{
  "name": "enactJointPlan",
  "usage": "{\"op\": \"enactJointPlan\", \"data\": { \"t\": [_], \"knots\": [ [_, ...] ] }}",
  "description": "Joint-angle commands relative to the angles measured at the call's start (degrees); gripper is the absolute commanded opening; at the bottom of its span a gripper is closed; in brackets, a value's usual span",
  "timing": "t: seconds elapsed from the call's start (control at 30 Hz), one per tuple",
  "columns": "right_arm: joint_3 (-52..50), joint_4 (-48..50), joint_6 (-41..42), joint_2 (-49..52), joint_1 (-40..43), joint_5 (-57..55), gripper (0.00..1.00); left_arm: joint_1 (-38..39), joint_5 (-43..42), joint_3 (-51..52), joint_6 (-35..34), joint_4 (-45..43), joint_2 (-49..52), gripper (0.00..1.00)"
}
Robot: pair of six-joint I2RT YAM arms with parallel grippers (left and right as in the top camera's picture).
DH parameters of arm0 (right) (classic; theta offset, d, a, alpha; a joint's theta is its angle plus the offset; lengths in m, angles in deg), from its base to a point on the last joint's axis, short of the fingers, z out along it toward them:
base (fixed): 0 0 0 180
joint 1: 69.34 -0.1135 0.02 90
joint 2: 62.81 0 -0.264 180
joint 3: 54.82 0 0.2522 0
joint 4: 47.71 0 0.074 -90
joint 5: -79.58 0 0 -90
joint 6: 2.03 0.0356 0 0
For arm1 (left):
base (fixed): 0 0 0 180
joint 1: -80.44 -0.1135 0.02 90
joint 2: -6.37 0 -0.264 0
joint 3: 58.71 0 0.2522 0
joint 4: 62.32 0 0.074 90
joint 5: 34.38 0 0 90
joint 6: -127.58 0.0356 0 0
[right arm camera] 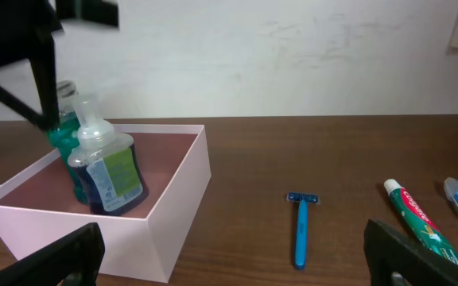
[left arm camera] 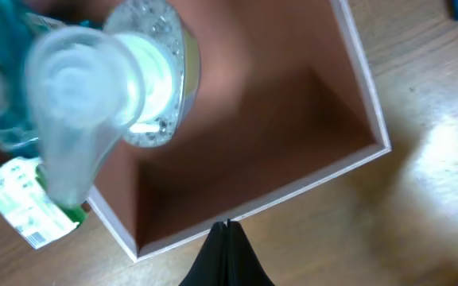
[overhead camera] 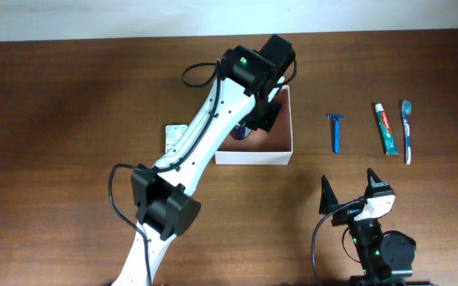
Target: Pack container
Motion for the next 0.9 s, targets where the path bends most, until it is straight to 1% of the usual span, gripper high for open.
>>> {"op": "enactJointPlan", "data": {
  "t": [0.0,0.07,0.2,0.33,0.67,0.87],
  "knots": [
    [-0.3,-0.2,-0.4,-0.4,0.4,0.7,0.99,-0.1,1.0,5.2,-0.6,-1.4,0.4,0.01],
    [-0.3,-0.2,-0.4,-0.4,0.4,0.7,0.98,-0.3,2.2,7.6,-1.6,-2.3,0.4,0.01],
    [-0.3,-0.2,-0.4,-0.4,0.4,0.7,0.99,-0.8,6.6,9.2,-3.1,-2.4,0.4,0.01],
    [-0.3,-0.2,-0.4,-0.4,0.4,0.7,0.99,-1.5,6.5,9.3,-3.2,-3.0,0.4,0.01],
    [-0.3,-0.2,-0.4,-0.4,0.4,0.7,0.99,-1.8,6.5,15.2,-3.8,-9.9,0.4,0.01],
    [-0.3,-0.2,-0.4,-0.4,0.4,0.7,0.99,-1.9,6.5,16.2,-3.8,-11.9,0.4,0.01]
  ]
}}
